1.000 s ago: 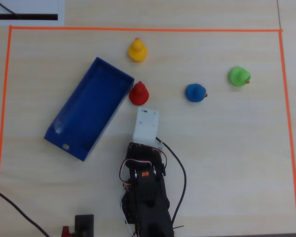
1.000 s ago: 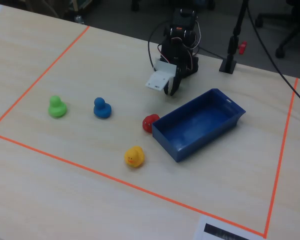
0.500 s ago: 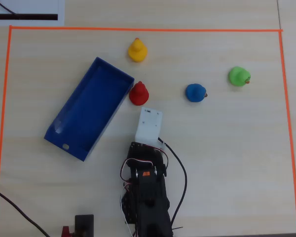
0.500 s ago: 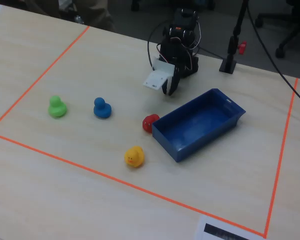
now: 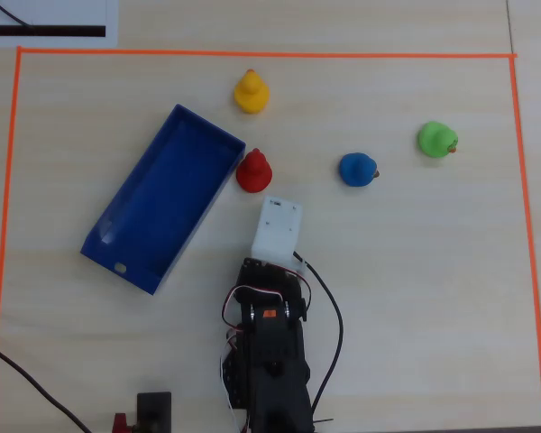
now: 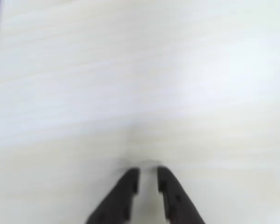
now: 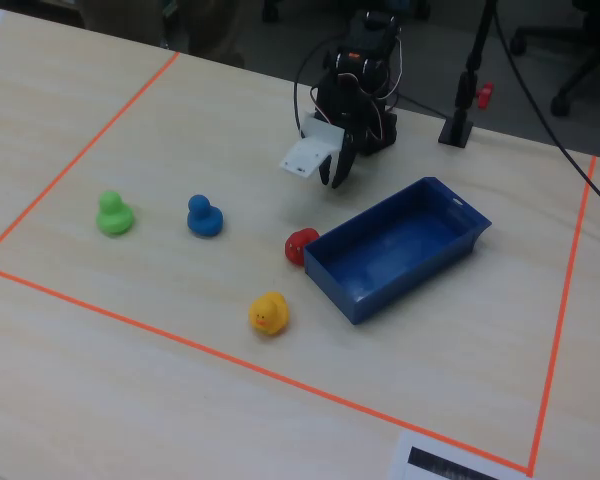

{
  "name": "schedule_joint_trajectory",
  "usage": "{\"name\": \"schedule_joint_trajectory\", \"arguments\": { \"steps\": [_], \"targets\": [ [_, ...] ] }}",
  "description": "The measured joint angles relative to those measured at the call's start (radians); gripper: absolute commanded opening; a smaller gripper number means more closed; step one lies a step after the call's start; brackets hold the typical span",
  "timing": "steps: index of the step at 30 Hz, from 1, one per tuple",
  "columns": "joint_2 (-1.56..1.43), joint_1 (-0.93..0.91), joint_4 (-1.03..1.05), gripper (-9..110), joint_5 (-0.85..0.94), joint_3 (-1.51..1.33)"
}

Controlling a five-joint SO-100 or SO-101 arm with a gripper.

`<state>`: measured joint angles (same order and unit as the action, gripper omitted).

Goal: Grasp yellow duck and put it into box.

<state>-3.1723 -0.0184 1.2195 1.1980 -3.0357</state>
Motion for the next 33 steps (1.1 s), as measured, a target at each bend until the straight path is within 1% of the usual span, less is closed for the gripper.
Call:
{"name": "schedule_joint_trajectory", "arguments": {
  "steps": [3, 7, 13, 20, 26, 29, 33],
  "targets": [
    [0.204, 0.002, -0.02, 27, -0.009, 0.204],
    [0.56, 0.002, -0.035, 34, -0.046, 0.574],
    [1.092, -0.005, -0.112, 37, -0.112, 1.169],
    [1.631, -0.015, -0.179, 37, -0.112, 1.713],
    [1.997, -0.038, -0.201, 36, -0.06, 2.034],
    [2.126, -0.063, -0.227, 36, -0.026, 2.103],
    [2.233, -0.095, -0.265, 36, 0.005, 2.126]
  ]
}}
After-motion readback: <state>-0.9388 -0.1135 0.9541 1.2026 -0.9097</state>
